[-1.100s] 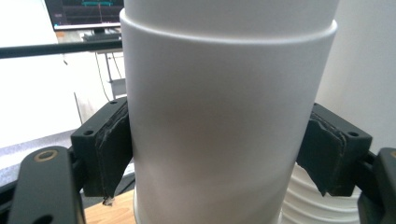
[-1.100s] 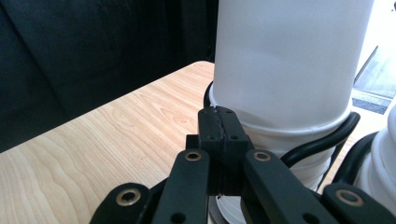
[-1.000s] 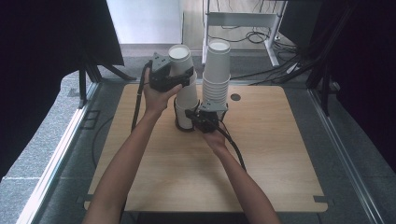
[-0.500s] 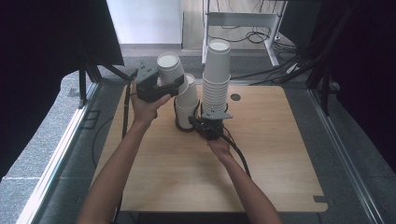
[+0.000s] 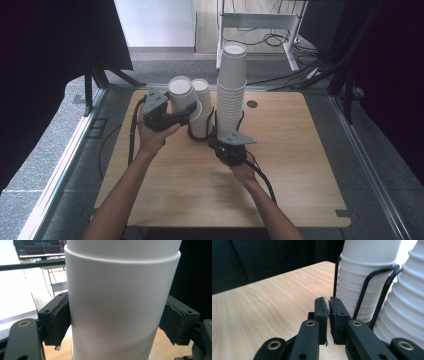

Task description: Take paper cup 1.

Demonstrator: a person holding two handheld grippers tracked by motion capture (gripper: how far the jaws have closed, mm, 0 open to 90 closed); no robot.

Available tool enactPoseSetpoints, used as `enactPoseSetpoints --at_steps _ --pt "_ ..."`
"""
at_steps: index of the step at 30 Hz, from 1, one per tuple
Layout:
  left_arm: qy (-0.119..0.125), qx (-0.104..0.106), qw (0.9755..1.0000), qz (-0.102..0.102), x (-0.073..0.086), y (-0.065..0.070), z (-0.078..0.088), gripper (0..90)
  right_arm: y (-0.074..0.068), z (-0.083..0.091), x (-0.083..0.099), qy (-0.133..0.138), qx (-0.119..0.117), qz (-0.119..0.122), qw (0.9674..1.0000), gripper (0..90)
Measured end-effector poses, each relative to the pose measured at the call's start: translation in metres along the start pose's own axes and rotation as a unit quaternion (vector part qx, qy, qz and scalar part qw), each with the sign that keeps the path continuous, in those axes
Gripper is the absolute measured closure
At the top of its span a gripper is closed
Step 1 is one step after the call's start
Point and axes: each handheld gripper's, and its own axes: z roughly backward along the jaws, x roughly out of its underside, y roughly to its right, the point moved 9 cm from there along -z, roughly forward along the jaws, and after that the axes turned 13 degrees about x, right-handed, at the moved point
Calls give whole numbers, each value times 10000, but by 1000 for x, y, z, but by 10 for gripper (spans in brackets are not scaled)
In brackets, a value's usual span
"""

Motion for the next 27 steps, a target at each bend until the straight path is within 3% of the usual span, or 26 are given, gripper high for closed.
enactPoseSetpoints --at_steps 11,20,27 --pt "-203 33 9998 40 44 21 8 183 5 29 29 -38 -37 -184 9998 699" --pt "-324 -27 9994 148 72 29 16 183 12 42 37 16 -30 -397 9992 630" --pt "-572 -61 9983 132 105 41 17 182 14 49 39 37 47 -451 9990 492"
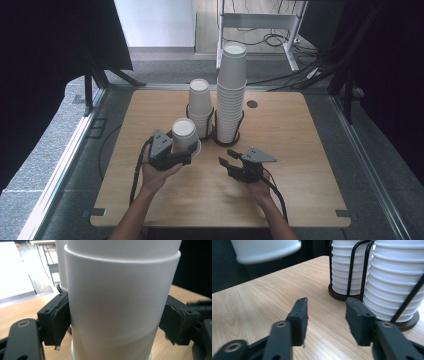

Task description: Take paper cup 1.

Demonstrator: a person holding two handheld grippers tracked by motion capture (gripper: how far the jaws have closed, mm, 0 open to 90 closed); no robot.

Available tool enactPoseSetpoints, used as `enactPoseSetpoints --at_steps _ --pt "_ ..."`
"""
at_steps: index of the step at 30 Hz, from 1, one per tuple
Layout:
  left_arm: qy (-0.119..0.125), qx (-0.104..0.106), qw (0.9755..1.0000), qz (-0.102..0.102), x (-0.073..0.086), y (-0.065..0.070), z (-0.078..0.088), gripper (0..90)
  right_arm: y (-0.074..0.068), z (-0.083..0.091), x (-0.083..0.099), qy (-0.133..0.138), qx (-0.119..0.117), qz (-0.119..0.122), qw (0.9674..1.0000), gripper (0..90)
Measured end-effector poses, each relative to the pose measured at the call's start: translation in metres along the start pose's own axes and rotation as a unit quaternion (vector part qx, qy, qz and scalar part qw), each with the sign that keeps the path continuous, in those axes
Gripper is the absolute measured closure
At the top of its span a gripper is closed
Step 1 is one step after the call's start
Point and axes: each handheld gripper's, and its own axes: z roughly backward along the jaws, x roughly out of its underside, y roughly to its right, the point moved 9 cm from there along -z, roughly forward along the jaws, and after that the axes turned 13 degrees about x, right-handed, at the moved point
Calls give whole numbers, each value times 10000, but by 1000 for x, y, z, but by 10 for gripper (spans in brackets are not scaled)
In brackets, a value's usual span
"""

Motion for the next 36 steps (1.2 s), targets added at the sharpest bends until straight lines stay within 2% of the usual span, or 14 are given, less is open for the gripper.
enactPoseSetpoints --at_steps 6,8,13,15,19,21,23,25,29,36 --pt "-169 36 9998 71 28 6 -6 182 -6 4 -2 71 114 10 9999 357" --pt "-235 35 9997 61 32 6 -8 182 -6 4 -2 70 123 7 9999 349" --pt "-333 38 9994 59 42 9 -10 181 -12 11 -4 139 158 -214 9995 314" --pt "-351 46 9993 72 44 10 -11 181 -13 13 -4 151 162 -230 9995 309" --pt "-415 88 9991 85 50 16 -11 181 -17 21 -6 247 116 -244 9993 297" --pt "-475 114 9988 39 54 20 -11 180 -21 25 -8 297 50 -196 9994 287" --pt "-596 127 9981 -32 61 23 -15 180 -24 30 -8 287 6 -52 9996 272" --pt "-650 152 9978 -39 65 24 -17 180 -24 32 -8 288 6 -45 9996 270" --pt "-780 192 9967 -120 73 29 -22 180 -24 37 -10 348 -73 -196 9992 266" --pt "-968 319 9944 -282 85 44 -31 180 -32 39 -15 433 -271 -300 9982 247"
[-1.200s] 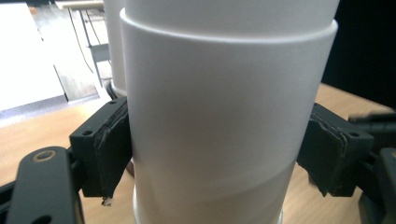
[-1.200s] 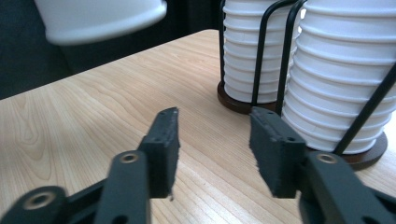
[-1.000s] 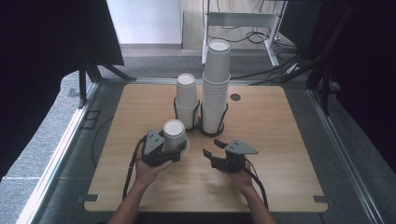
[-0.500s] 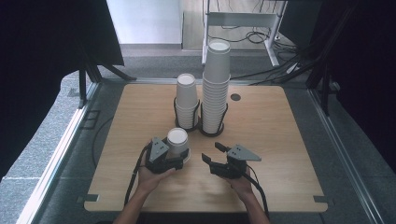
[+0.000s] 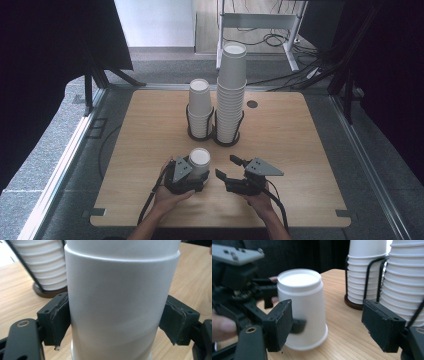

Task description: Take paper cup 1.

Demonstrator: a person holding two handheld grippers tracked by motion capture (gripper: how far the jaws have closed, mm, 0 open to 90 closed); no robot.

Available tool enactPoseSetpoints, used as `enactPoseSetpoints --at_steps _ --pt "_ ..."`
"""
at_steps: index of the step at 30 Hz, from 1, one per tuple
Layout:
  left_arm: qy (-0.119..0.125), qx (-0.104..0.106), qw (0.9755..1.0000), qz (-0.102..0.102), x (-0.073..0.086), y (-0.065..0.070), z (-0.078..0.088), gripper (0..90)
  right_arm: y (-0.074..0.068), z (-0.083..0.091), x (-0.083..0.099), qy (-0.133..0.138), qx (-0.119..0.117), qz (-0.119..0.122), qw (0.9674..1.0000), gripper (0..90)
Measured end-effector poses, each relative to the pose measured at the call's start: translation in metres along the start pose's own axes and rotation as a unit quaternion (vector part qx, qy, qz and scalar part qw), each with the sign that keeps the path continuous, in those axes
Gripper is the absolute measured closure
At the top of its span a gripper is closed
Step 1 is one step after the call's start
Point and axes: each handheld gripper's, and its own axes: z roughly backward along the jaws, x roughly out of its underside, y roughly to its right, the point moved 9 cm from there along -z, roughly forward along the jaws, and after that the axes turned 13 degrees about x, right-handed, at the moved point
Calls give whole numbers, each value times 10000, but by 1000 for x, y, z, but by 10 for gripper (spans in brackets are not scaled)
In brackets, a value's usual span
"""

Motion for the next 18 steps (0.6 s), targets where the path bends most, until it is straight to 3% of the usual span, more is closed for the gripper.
enactPoseSetpoints --at_steps 6,12,18 --pt "-126 213 9996 -153 2 18 -11 180 -11 -3 3 -73 -161 76 9998 220" --pt "-167 422 9989 -122 5 31 -18 180 -21 -7 8 -127 -293 123 9994 194" --pt "-200 562 9980 -205 6 42 -23 179 -23 -13 14 -212 -262 156 9993 185"
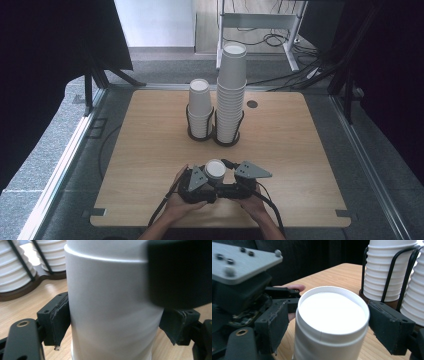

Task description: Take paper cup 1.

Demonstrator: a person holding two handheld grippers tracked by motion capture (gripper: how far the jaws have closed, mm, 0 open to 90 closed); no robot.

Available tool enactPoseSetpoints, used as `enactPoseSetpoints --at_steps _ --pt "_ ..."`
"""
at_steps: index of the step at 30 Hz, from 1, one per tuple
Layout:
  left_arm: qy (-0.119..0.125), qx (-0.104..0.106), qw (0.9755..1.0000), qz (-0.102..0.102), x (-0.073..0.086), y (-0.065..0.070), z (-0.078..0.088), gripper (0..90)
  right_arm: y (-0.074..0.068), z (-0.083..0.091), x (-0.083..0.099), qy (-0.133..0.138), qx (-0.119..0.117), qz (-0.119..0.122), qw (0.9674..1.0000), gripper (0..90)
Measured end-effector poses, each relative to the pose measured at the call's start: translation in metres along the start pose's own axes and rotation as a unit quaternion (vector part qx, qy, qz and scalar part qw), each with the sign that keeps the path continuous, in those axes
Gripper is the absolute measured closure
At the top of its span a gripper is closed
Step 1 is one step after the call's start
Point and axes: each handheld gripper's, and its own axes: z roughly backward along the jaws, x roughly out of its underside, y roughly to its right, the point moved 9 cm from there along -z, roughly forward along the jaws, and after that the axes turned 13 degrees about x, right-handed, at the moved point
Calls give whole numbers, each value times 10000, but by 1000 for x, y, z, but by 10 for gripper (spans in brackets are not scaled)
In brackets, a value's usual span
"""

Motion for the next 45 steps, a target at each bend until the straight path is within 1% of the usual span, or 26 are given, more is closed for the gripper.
enactPoseSetpoints --at_steps 4,7,11,14,16,19,20,22,24,26,29,33,39,42,44,45 --pt "-19 53 10000 -26 0 4 -3 179 1 -2 2 10 25 -18 10000 198" --pt "-15 87 10000 -27 0 6 -4 179 0 -3 4 9 37 40 10000 239" --pt "-11 85 10000 -14 0 6 -4 176 -1 -3 5 50 87 131 9999 256" --pt "50 94 9999 31 -2 6 -4 170 -2 -2 4 80 113 187 9997 261" --pt "63 122 9999 51 -2 6 -5 149 -1 -2 2 113 116 119 9998 264" --pt "-106 225 9996 99 0 6 -6 88 3 1 -1 160 75 -70 9998 266" --pt "-158 227 9996 92 1 6 -7 82 4 2 -3 191 40 -171 9997 266" --pt "-297 208 9993 69 4 6 -9 81 8 5 -7 277 23 -278 9992 266" --pt "-338 210 9992 48 6 6 -10 82 9 6 -8 297 27 -291 9991 266" --pt "-350 210 9992 16 6 7 -10 86 9 9 -11 362 -58 -346 9987 266" --pt "-334 231 9992 4 5 7 -10 90 8 10 -12 375 -67 -320 9988 266" --pt "-367 228 9990 -60 6 7 -9 103 7 9 -11 359 -77 -314 9988 265" --pt "-472 173 9986 -144 8 5 -10 121 9 8 -9 288 -103 -321 9990 258" --pt "-502 145 9985 -184 8 5 -8 128 10 8 -8 262 -132 -447 9986 246" --pt "-524 88 9983 -219 8 4 -8 128 10 8 -8 264 -116 -462 9985 239" --pt "-534 60 9983 -238 8 3 -7 129 11 8 -8 269 -82 -473 9985 220"
